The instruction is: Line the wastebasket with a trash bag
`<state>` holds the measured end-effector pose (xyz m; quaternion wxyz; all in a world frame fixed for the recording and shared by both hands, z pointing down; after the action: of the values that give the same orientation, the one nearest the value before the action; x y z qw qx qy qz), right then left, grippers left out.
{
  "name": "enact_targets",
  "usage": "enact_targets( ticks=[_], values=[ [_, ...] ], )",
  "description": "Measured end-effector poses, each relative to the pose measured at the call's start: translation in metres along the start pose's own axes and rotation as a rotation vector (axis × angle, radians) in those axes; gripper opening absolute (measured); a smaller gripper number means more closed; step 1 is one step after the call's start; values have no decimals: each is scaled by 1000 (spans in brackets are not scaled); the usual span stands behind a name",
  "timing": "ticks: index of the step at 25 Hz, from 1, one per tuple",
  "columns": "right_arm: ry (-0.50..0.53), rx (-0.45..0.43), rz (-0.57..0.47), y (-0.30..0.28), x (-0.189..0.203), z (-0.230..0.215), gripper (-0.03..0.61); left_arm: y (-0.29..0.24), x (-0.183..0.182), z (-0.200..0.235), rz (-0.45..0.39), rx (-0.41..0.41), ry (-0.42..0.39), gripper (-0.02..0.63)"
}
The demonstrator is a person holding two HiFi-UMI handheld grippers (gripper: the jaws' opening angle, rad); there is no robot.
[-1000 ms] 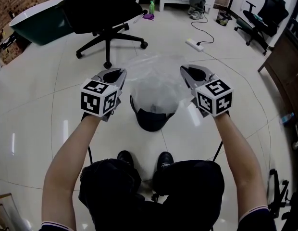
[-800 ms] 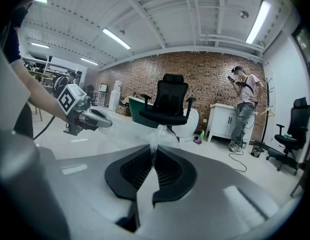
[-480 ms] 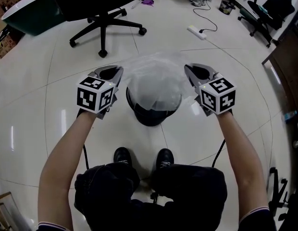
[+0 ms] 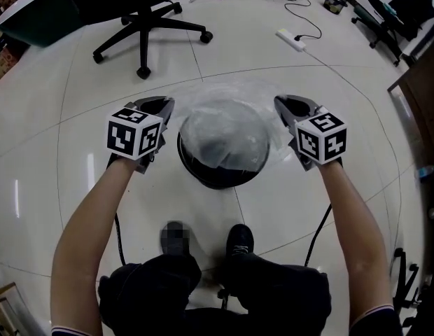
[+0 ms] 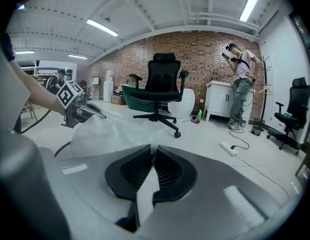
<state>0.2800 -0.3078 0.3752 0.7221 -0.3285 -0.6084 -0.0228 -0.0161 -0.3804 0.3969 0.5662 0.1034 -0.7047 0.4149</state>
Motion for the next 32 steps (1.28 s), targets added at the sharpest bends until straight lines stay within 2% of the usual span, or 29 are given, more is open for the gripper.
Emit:
enact_targets(
  ticks=[14,24,27,32],
  values=[
    [-66,-49,119,-48,61,-20,2,-48,61,22,170,23,15,11],
    [-113,-89,201,-52,102,-12,2,-46,105,19,323,63,-41,11],
    [-124,-93,205,-56,107,-11,2,-48,109,16,329,78,-51,11],
    [-125,-78,164,-60,95,-22,2,-52,92,24,266,63,-46,11]
  ],
)
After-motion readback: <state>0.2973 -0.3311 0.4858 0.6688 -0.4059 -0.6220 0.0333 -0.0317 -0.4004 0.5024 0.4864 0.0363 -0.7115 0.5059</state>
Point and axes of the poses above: the fingertips, and each gripper's own axes: y backward along the fingers, z to its left, x out of its underside, the point moved 6 cm from there along y, backward along the fingers, and after that the axes turned 4 degrees about -x, right-handed, at the moved point
